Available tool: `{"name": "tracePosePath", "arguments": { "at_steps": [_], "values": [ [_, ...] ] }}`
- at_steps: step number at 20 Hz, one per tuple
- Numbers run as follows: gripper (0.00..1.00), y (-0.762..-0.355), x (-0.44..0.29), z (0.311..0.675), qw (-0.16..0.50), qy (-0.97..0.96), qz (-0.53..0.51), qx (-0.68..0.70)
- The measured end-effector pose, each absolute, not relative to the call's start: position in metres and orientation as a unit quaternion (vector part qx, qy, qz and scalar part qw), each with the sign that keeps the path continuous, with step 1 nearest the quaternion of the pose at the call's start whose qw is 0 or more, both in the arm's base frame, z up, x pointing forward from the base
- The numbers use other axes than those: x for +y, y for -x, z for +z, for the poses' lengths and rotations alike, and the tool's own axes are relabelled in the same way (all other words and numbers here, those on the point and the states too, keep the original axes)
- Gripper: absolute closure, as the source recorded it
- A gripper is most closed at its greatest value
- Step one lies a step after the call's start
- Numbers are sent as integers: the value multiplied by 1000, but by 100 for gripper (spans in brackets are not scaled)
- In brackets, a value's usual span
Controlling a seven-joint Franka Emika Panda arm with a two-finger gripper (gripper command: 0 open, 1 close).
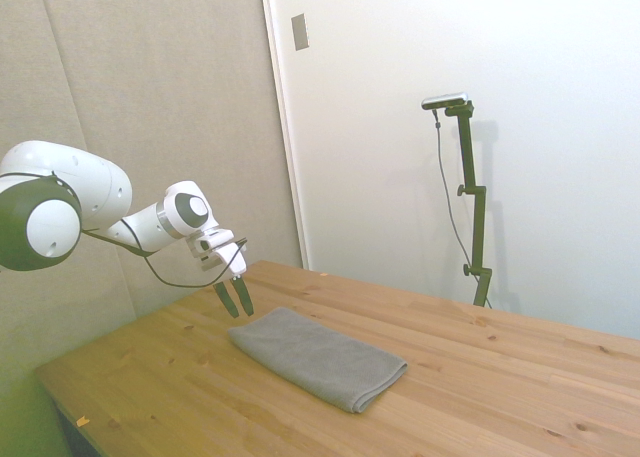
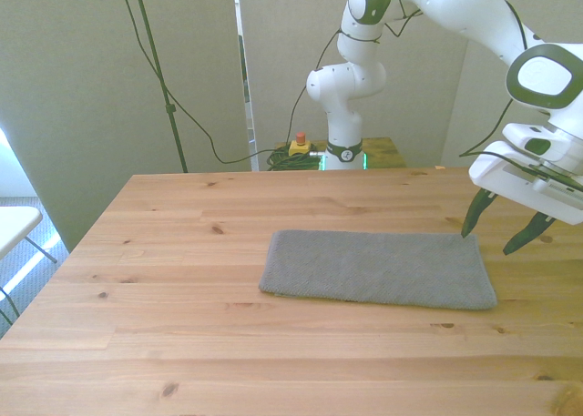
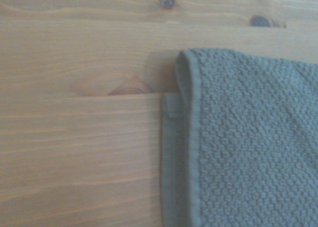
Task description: Fold the towel
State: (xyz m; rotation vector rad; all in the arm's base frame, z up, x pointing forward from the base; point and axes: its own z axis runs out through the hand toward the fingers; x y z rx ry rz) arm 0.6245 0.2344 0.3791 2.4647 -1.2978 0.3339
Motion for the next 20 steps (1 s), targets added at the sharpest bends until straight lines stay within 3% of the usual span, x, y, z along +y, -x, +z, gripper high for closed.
{"name": "tracePosePath", "arguments": {
  "at_steps": [18,19,20],
  "values": [
    [0,-644,190,351,187,-854,106,-473],
    [100,-644,188,351,183,-858,103,-468],
    [100,-645,186,351,178,-862,100,-464]
  ]
}}
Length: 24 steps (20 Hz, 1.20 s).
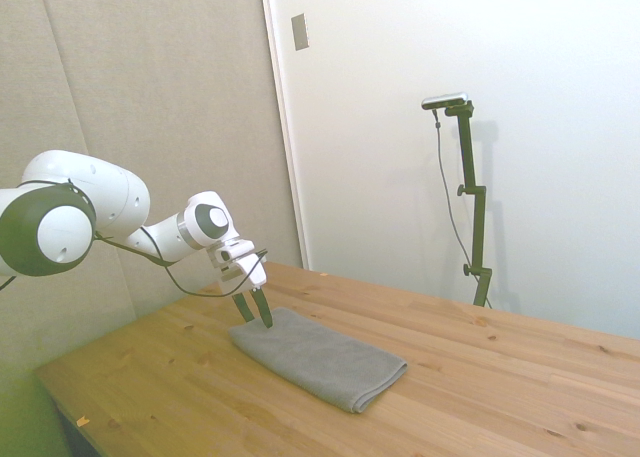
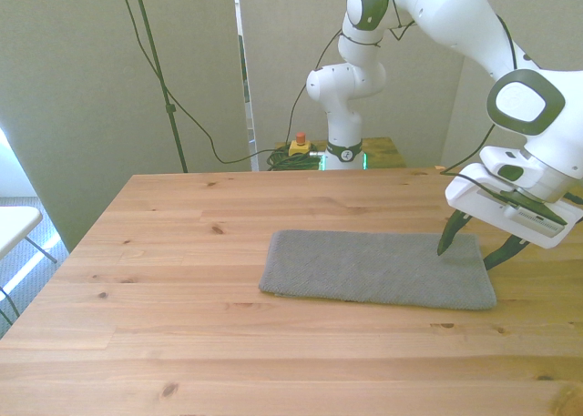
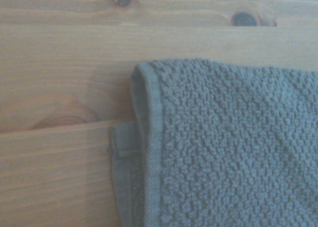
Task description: Fold the towel
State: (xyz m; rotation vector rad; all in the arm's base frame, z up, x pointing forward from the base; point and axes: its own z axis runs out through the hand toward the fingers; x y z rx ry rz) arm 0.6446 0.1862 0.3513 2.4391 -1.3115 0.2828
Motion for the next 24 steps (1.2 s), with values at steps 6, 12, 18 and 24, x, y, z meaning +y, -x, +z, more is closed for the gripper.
{"name": "tracePosePath", "arguments": {
  "at_steps": [6,12,18,24],
  "values": [
    [100,-642,179,352,155,-873,97,-451],
    [100,-641,178,352,147,-875,97,-450],
    [100,-640,180,349,137,-878,100,-448],
    [100,-634,174,347,129,-879,102,-448]
  ]
}}
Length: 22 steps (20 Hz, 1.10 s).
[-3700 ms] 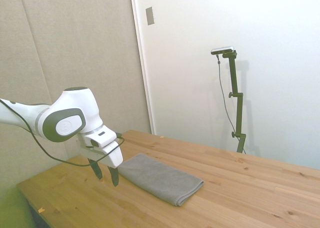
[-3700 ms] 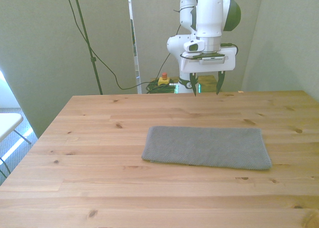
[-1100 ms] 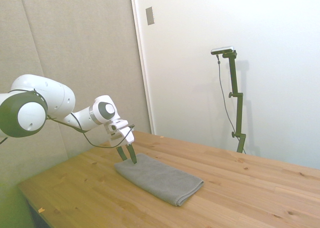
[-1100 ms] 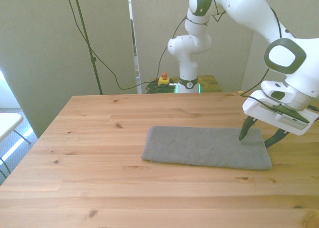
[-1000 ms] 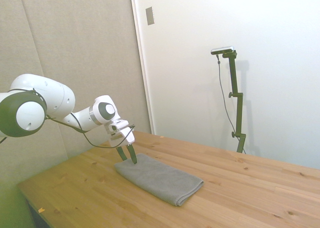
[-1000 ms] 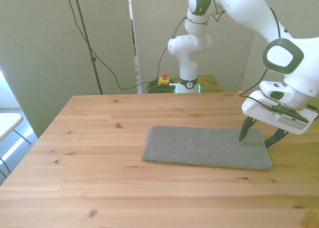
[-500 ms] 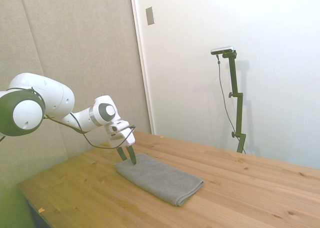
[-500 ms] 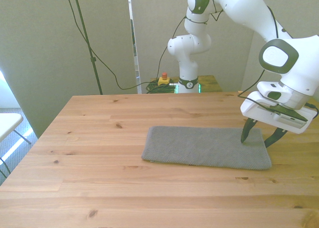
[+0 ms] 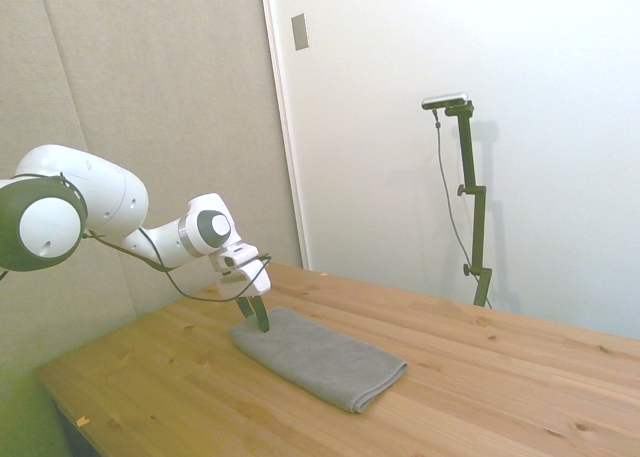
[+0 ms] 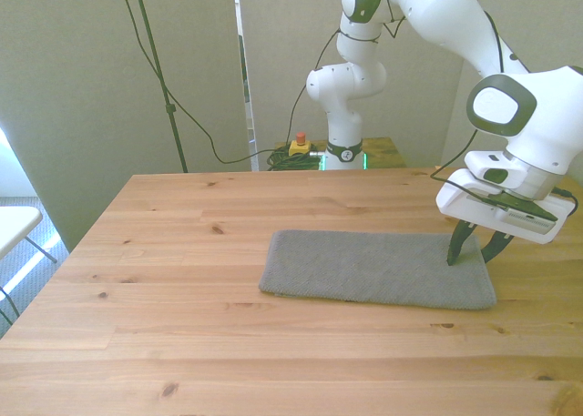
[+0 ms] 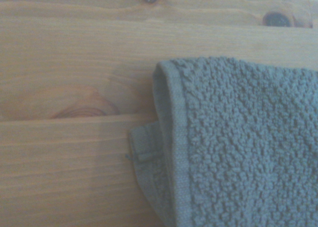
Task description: Fold the towel
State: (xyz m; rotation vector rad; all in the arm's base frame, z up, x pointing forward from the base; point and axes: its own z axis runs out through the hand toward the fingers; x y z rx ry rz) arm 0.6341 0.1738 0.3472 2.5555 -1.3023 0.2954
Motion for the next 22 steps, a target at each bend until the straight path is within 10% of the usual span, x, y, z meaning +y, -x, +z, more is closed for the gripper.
{"name": "tracePosePath", "arguments": {
  "at_steps": [22],
  "values": [
    [100,-572,2,485,-5,-861,115,-496]
  ]
}}
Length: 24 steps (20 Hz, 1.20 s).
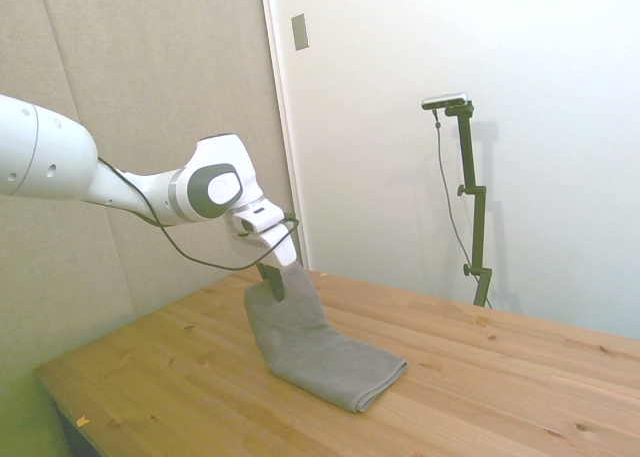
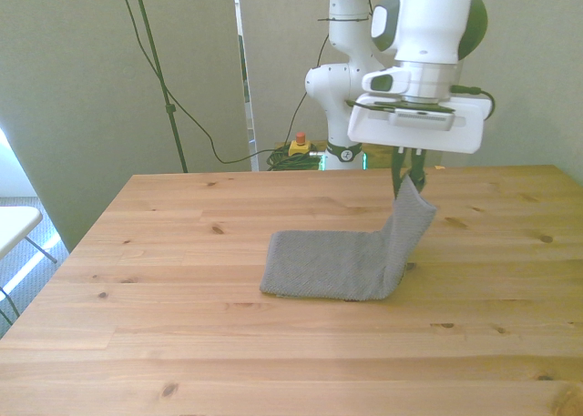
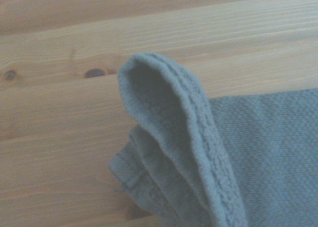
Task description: Fold the towel
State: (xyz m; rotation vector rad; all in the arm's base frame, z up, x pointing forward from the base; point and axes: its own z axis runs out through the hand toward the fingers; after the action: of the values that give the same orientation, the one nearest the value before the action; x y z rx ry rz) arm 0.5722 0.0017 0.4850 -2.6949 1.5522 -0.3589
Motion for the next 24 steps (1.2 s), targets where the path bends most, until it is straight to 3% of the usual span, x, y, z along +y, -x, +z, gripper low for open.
{"name": "tracePosePath", "arguments": {
  "at_steps": [12,13,19,24],
  "values": [
    [100,-548,-131,485,23,825,-121,552],
    [0,-547,-139,482,26,823,-120,555],
    [0,-549,-176,451,23,810,-109,576],
    [0,-551,-176,450,23,812,-109,574]
  ]
}}
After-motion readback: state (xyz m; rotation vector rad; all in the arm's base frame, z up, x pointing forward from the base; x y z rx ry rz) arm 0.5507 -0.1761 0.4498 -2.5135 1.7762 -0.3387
